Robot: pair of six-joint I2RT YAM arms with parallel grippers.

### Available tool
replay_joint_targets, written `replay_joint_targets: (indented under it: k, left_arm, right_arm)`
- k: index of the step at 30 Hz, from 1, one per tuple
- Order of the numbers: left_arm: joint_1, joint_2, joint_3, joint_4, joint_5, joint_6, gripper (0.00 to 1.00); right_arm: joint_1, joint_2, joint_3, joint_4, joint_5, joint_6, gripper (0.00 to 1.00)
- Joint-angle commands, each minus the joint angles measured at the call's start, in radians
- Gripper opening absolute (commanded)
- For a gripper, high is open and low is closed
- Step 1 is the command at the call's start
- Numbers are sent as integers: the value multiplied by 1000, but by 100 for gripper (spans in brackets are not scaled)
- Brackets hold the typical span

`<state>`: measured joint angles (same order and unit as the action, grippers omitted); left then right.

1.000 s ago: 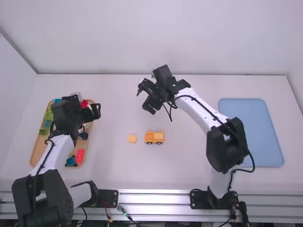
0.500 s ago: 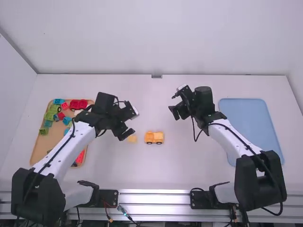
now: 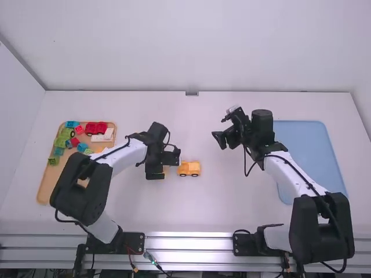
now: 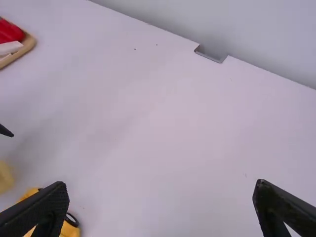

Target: Assemble lego blocks to make yellow taxi

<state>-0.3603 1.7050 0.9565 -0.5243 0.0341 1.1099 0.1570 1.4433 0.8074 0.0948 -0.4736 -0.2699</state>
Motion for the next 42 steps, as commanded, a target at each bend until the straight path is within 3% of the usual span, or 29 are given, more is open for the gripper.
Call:
replay_joint_targets:
  k: [1, 11, 13, 19, 32, 34, 35, 36, 42]
  left_arm:
    - [-6, 33, 33, -6, -16, 25, 99]
    - [0, 79, 32, 8, 40, 13, 96]
    - [0, 79, 32, -2, 53, 13, 87]
    - [0, 79, 16, -16, 90, 12, 77]
    - [0, 79, -21, 9, 52, -47, 65]
    - [1, 79, -21, 8, 55, -48, 59]
    - [-1, 79, -21, 8, 55, -51, 47]
    - [1, 79, -21, 8, 55, -51, 44]
    - [-1, 79, -29, 6, 55, -74, 39]
  right_arm:
    - [-1, -25, -12, 3, -24, 4, 99]
    - [-1, -25, -12, 4, -24, 4, 99]
    - [-1, -25, -12, 3, -22, 4, 99]
    - [0, -25, -12, 3, -20, 4, 99]
    - [2, -25, -12, 3, -24, 4, 99]
    - [0, -25, -12, 3, -24, 5, 99]
    - [0, -25, -12, 2, -24, 4, 99]
    - [0, -25, -12, 2, -24, 4, 99]
    - [1, -25, -12, 2, -24, 4, 99]
